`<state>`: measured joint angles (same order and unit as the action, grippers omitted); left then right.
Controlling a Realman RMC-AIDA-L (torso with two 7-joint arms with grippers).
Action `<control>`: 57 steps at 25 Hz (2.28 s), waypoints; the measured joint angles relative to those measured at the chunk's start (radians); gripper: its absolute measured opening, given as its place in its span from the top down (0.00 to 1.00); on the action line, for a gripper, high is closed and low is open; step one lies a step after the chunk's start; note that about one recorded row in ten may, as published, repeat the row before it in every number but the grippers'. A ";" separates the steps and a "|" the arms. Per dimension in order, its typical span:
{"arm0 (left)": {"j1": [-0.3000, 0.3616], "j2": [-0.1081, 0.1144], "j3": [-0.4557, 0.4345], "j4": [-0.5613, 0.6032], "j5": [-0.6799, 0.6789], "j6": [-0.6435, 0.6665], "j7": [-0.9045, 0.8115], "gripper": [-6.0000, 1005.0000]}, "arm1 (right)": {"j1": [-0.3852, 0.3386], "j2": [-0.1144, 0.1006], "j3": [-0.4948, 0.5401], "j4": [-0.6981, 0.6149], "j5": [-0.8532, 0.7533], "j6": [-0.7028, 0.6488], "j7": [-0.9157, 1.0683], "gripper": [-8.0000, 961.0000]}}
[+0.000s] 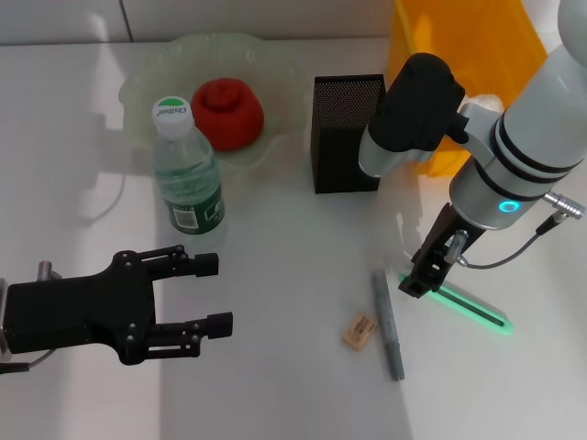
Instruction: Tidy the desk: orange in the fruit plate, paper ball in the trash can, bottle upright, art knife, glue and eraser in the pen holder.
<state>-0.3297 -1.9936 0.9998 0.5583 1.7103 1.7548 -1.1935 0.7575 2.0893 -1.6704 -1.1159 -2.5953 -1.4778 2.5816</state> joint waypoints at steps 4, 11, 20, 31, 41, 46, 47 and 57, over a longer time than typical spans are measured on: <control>0.000 -0.001 -0.005 0.000 0.000 0.000 0.000 0.22 | -0.003 0.000 -0.020 0.005 0.000 0.008 0.000 0.57; 0.003 -0.002 -0.008 0.000 0.000 0.000 0.000 0.22 | -0.018 0.000 -0.026 -0.023 0.000 0.003 0.000 0.75; 0.008 -0.002 -0.012 0.000 -0.003 0.002 0.000 0.22 | -0.129 -0.008 0.119 -0.323 -0.001 -0.108 -0.008 0.82; 0.001 -0.008 -0.012 0.000 -0.001 0.001 0.000 0.22 | -0.368 -0.009 0.514 -0.377 0.722 0.208 -0.314 0.82; -0.002 -0.008 -0.012 0.000 -0.005 0.005 0.000 0.22 | -0.189 -0.008 0.590 0.387 1.229 0.329 -0.844 0.80; 0.001 -0.011 -0.012 0.000 -0.005 0.001 0.000 0.22 | -0.153 -0.004 0.587 0.514 1.318 0.398 -0.978 0.78; 0.001 -0.011 -0.012 0.000 -0.005 0.001 0.000 0.22 | -0.146 -0.004 0.584 0.533 1.332 0.410 -0.996 0.78; -0.001 -0.013 -0.021 0.000 -0.006 0.005 0.000 0.22 | -0.124 -0.002 0.585 0.607 1.355 0.439 -1.043 0.74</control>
<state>-0.3312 -2.0065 0.9787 0.5584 1.7045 1.7595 -1.1935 0.6339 2.0874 -1.0854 -0.5087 -1.2403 -1.0388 1.5381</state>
